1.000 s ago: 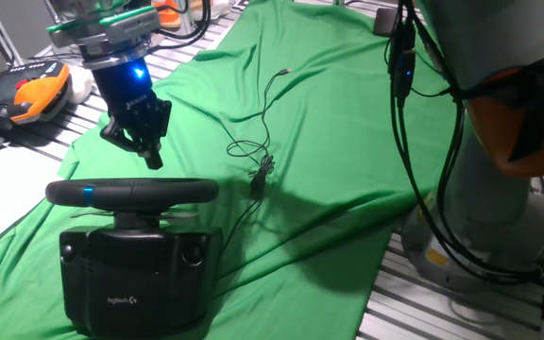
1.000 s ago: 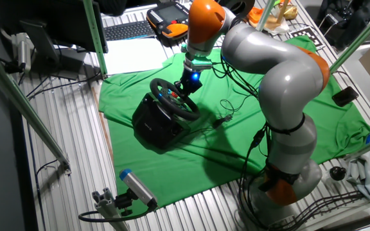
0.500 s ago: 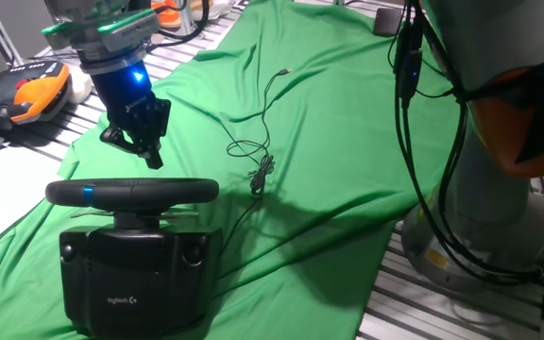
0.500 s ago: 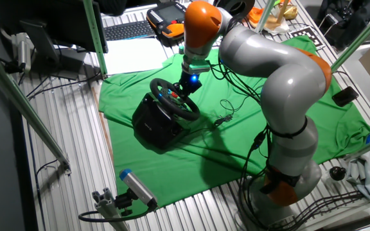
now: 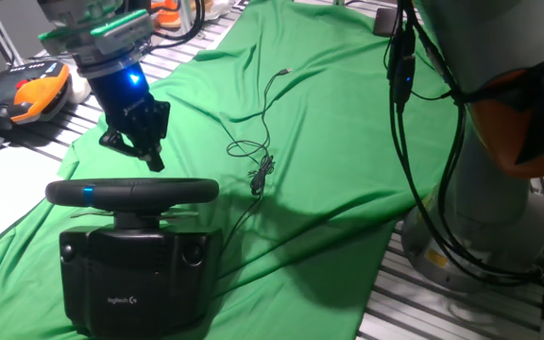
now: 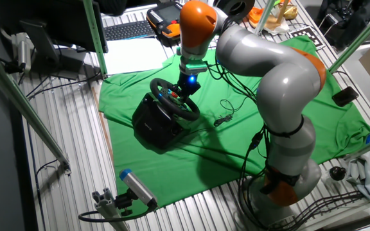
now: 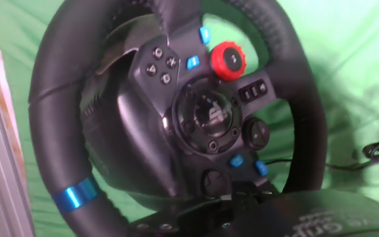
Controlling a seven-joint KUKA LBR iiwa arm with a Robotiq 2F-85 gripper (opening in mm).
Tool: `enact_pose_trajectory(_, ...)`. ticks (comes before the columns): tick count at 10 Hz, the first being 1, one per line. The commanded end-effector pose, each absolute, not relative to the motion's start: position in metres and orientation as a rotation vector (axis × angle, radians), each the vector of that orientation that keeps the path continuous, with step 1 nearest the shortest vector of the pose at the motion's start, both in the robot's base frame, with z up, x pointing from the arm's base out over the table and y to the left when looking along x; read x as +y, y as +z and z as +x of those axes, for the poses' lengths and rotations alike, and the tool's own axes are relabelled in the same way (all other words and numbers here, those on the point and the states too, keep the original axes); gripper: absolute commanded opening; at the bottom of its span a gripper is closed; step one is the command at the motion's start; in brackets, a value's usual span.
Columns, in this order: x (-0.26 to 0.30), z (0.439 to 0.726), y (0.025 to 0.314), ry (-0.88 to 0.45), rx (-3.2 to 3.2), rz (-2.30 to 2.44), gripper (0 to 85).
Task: Rotate the steering wheel 90 degrees counterclockwise
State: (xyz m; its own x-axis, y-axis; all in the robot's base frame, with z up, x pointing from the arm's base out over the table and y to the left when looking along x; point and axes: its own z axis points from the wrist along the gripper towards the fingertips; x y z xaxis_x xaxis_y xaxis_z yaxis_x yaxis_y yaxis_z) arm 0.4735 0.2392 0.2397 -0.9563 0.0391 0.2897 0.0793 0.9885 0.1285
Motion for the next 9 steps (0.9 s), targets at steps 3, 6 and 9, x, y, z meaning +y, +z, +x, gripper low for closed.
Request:
enact_pose_trajectory(3, 0.237, 0.465, 0.229, -0.203, -2.855, -0.083, 0.0)
enact_pose_trajectory(6, 0.238, 0.457, 0.229, -0.190, -2.841, -0.082, 0.0)
enact_pose_trajectory(9, 0.240, 0.453, 0.227, -0.180, -2.831, -0.078, 0.0)
